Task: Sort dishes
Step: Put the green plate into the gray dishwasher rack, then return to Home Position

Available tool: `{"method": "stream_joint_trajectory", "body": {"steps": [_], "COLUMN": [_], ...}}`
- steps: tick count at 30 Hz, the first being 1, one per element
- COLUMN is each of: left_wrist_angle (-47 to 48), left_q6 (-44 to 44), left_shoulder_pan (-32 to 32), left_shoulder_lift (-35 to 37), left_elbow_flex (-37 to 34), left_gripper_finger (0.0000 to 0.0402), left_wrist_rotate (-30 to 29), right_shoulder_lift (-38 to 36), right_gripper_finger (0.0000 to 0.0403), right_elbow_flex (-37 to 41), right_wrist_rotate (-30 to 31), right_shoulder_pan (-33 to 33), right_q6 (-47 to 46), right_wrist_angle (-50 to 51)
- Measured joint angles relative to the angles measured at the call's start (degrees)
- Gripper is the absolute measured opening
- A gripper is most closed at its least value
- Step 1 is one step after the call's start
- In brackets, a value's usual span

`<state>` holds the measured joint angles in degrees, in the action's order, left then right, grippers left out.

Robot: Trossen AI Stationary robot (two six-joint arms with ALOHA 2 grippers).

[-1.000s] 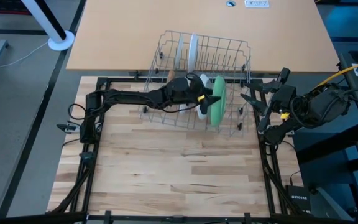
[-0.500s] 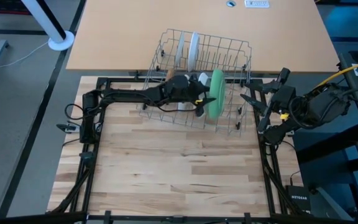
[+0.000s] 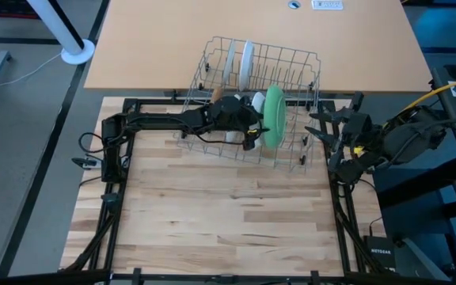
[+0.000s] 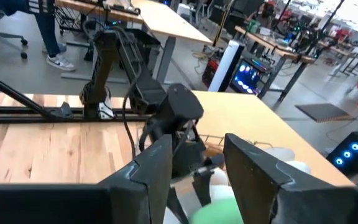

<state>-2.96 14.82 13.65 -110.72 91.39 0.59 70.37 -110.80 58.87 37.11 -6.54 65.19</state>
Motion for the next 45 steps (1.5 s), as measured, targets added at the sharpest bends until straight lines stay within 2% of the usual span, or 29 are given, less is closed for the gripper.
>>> {"method": "stream_joint_trajectory", "body": {"steps": [12,19,24,45], "left_wrist_angle": [10.5,9.8,10.5,17.1], "left_q6": [3.4,6.5,6.6,6.5], "left_shoulder_pan": [-3.4,-4.0,-3.8,-3.2], "left_shoulder_lift": [1.0,1.1,2.5,6.8], "left_elbow_flex": [0.0,0.0,0.0,0.0], "left_gripper_finger": [0.0193,0.0193,0.0193,0.0193], "left_wrist_rotate": [-0.3,-7.7,-10.8,-13.5], "right_shoulder_lift": [0.0,0.0,0.0,0.0], "right_gripper_finger": [0.0152,0.0152,0.0152,0.0152], "right_elbow_flex": [0.0,0.0,0.0,0.0], "right_wrist_rotate": [0.0,0.0,0.0,0.0], "right_shoulder_pan": [0.0,0.0,0.0,0.0], "right_q6": [-2.6,-3.9,-3.9,-4.2], "right_wrist_angle": [2.4,2.4,2.4,2.4]}}
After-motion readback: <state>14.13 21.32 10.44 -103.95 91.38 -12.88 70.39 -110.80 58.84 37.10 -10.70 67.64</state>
